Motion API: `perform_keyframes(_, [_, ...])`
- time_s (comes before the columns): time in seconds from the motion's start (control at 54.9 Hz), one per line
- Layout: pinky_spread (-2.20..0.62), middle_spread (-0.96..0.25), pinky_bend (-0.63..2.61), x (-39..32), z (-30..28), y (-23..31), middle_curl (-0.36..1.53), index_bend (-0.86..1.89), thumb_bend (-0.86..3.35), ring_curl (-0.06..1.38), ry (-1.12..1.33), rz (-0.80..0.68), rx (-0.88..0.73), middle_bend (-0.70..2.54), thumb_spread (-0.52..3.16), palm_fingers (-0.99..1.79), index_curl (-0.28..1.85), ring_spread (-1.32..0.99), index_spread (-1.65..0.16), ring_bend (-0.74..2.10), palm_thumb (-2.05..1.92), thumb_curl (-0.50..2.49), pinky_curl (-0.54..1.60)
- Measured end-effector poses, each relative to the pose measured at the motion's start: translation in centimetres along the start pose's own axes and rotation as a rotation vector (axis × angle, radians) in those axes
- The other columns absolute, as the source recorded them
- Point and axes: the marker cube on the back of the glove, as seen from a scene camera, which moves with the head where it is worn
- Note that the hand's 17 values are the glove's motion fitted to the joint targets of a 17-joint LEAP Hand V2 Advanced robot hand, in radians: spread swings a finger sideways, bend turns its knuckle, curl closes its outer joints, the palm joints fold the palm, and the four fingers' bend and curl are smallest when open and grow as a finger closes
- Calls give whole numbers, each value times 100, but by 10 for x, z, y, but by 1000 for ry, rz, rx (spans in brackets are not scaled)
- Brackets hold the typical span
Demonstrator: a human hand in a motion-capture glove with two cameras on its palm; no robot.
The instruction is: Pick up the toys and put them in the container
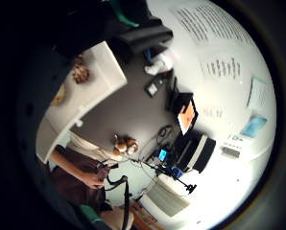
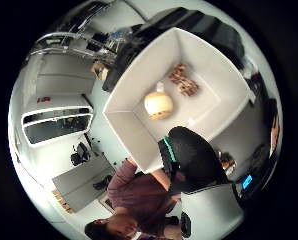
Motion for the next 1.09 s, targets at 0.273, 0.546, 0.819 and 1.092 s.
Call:
perform_keyframes(0.273, [6, 5, 93, 127, 121, 142, 22, 3, -2, 38, -89, 111, -87, 13, 130, -29, 11, 4, -20, 38, 13, 38, 35])
perform_keyframes(0.546, [6, 6, 91, 182, 241, 209, 22, 2, -2, 37, -143, 201, -197, 13, 127, -33, 9, 4, -19, 33, 7, 35, 34])
perform_keyframes(0.819, [6, 5, 87, 171, 294, 213, 22, 3, -2, 37, -166, 177, -207, 13, 125, -31, 9, 5, -19, 31, 6, 34, 34])
perform_keyframes(1.092, [6, 3, 86, 163, 371, 196, 22, 17, -2, 37, -103, 228, -96, 14, 120, -7, 12, 4, -22, 31, 4, 33, 34])
